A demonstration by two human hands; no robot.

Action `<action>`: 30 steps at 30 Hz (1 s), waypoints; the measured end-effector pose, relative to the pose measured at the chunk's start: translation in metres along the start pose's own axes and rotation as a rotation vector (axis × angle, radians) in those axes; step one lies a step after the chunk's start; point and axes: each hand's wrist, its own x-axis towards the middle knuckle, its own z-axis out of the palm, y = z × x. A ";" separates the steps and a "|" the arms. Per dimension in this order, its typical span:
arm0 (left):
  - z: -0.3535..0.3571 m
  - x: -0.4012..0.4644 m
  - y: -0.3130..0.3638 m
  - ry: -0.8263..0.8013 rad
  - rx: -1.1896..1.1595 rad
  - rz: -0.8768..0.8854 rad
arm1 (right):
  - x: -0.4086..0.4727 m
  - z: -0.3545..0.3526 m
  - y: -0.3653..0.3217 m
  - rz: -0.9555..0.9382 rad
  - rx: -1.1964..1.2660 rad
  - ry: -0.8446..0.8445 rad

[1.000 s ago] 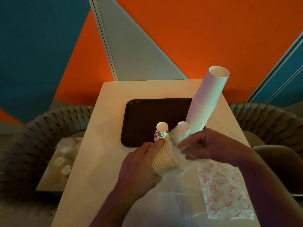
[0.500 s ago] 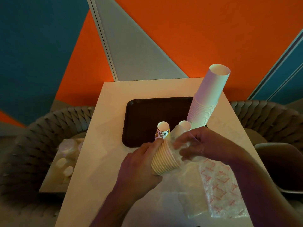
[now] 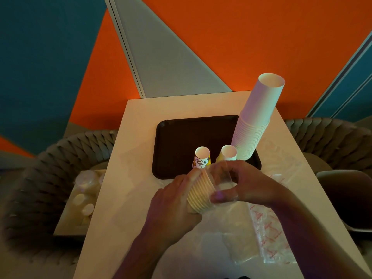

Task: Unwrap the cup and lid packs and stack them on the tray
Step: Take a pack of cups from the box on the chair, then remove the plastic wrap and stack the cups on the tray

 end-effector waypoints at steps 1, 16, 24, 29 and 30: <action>0.000 0.000 0.000 0.001 -0.006 0.001 | 0.000 0.000 0.002 -0.020 0.014 0.011; -0.031 -0.001 -0.004 0.192 -0.300 -0.035 | -0.007 0.004 0.009 0.084 0.030 0.096; -0.023 -0.002 -0.007 0.209 -0.385 -0.087 | 0.001 0.032 0.013 -0.044 0.255 0.336; -0.019 -0.008 -0.014 0.212 -0.431 -0.141 | 0.003 0.028 0.039 0.058 0.355 0.411; -0.019 -0.008 -0.015 0.213 -0.437 -0.146 | 0.003 0.025 0.046 0.081 0.410 0.421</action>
